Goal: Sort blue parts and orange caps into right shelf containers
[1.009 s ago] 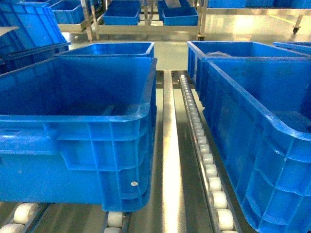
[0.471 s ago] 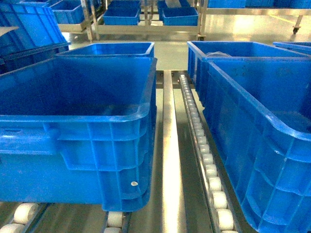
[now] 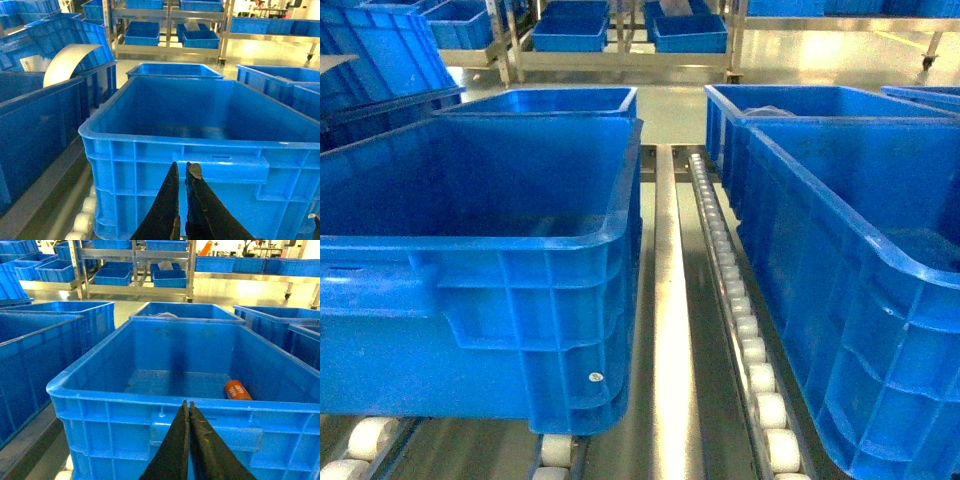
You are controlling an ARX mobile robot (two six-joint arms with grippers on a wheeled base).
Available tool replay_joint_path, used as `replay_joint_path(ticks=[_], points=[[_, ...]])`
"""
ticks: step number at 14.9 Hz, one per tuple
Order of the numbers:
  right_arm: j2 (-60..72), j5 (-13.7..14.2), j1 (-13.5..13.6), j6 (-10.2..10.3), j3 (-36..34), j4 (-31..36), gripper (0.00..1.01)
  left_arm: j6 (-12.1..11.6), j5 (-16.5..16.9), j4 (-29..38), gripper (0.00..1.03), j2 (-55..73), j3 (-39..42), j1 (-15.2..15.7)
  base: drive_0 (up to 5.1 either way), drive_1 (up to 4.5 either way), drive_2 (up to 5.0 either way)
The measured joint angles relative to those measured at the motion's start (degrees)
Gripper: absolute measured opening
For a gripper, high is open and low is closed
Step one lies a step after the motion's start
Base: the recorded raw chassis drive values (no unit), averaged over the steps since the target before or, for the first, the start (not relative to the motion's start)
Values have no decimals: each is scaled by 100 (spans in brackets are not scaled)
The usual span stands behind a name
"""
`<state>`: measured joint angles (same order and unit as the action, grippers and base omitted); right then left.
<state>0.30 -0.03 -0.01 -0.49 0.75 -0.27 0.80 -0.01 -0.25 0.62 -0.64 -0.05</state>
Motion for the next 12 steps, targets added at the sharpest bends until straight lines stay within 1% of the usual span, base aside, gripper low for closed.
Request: replay_joint_path(ticks=[1,2,6,7,8,12], points=[[0,0,0,0,0,0,11,2,-2,2,8,0,0,0,0,0,0],[0,0,0,2,-2,0,25,2,0,2,22,0,0,0,0,0,0],[0,0,0,0,-2,0,77,0,0,2,75,0,0,0,0,0,0],[0,0,0,4,0,0,100,-7,0,2,100,0,0,0,0,0,0],[0,0,0,4,0,0,98,-13,-2,2,97,0,0,0,0,0,0],[0,0,0,4,-2,0,98,-15,0,2,98,0,0,0,0,0,0]])
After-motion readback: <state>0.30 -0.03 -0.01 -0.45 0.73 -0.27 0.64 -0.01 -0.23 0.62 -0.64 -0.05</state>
